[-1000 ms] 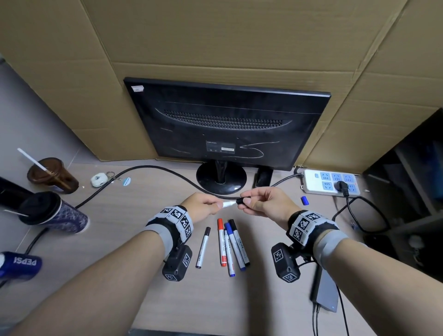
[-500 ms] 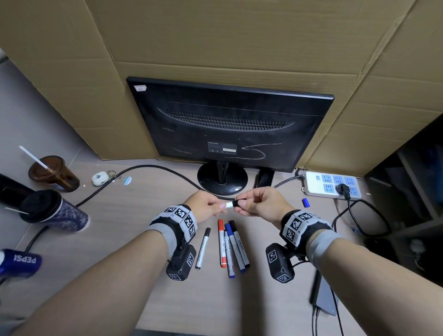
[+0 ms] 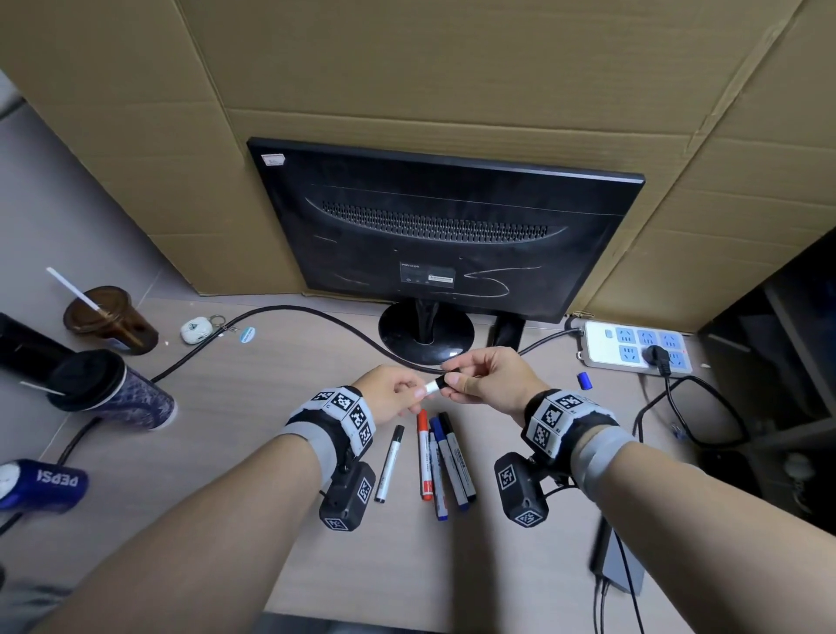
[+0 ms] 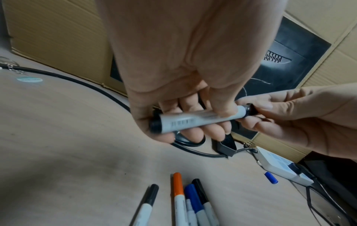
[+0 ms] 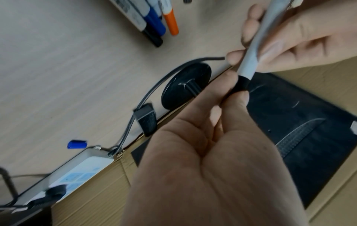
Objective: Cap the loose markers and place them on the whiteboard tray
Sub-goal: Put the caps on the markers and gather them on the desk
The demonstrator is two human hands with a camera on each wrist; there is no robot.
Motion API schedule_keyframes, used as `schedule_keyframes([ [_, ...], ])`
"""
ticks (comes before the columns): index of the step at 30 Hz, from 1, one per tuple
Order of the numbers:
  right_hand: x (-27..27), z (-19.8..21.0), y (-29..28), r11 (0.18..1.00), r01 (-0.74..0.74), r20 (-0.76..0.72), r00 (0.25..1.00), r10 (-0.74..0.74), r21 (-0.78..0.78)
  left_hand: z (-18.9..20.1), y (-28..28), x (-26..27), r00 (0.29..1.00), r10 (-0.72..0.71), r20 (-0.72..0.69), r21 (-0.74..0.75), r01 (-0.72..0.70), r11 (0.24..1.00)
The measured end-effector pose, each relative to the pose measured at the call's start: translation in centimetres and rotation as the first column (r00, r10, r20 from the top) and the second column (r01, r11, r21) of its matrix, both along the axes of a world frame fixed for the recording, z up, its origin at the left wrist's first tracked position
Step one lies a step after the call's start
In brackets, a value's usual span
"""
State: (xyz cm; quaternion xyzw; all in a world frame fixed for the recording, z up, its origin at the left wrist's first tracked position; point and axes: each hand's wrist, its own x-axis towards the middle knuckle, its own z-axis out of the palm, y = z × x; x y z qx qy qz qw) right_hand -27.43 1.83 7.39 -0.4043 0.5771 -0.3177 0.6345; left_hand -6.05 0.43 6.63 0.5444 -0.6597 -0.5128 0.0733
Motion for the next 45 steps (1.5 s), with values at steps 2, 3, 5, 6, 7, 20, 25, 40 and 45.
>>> schedule_keyframes([
  [2, 0.9, -0.8, 0.1, 0.999, 0.039, -0.057, 0.998, -0.037, 0.032, -1.0, 0.4, 0.7, 0.997, 0.038, 0.074, 0.041, -0.041, 0.998],
  [3, 1.3, -1.3, 0.2, 0.997, 0.054, -0.122, 0.991, -0.047, 0.055, -1.7, 0.7, 1.3, 0.989, 0.076, 0.128, 0.051, -0.083, 0.995],
  [5, 1.7, -2.1, 0.8, 0.989, -0.008, -0.323, 0.945, 0.055, 0.144, -3.0, 1.7, 2.3, 0.960, 0.203, 0.194, 0.097, -0.225, 0.970],
  [6, 1.8, -2.6, 1.2, 0.974, -0.064, -0.399, 0.905, 0.149, 0.219, -3.7, 2.3, 2.7, 0.940, 0.284, 0.188, 0.146, -0.313, 0.938],
  [7, 1.9, -3.2, 1.7, 0.949, -0.124, -0.434, 0.867, 0.246, 0.290, -4.4, 2.9, 3.1, 0.917, 0.356, 0.178, 0.189, -0.387, 0.902],
  [20, 4.2, -8.4, 4.7, 0.853, -0.249, -0.501, 0.721, 0.479, 0.458, -10.3, 4.9, 4.0, 0.865, 0.370, 0.340, 0.167, -0.443, 0.881],
  [25, 4.8, -8.8, 4.6, 0.851, -0.261, -0.535, 0.684, 0.496, 0.456, -10.2, 5.0, 3.5, 0.875, 0.390, 0.286, 0.173, -0.448, 0.877],
  [40, 3.0, -6.9, 4.1, 0.903, -0.186, -0.374, 0.864, 0.338, 0.386, -8.8, 3.5, 2.7, 0.892, 0.382, 0.241, 0.003, -0.394, 0.919],
  [45, 1.6, -4.7, 2.8, 0.954, -0.146, -0.216, 0.955, 0.205, 0.263, -6.1, 2.0, -0.6, 0.950, 0.313, 0.007, 0.158, -0.310, 0.937],
])
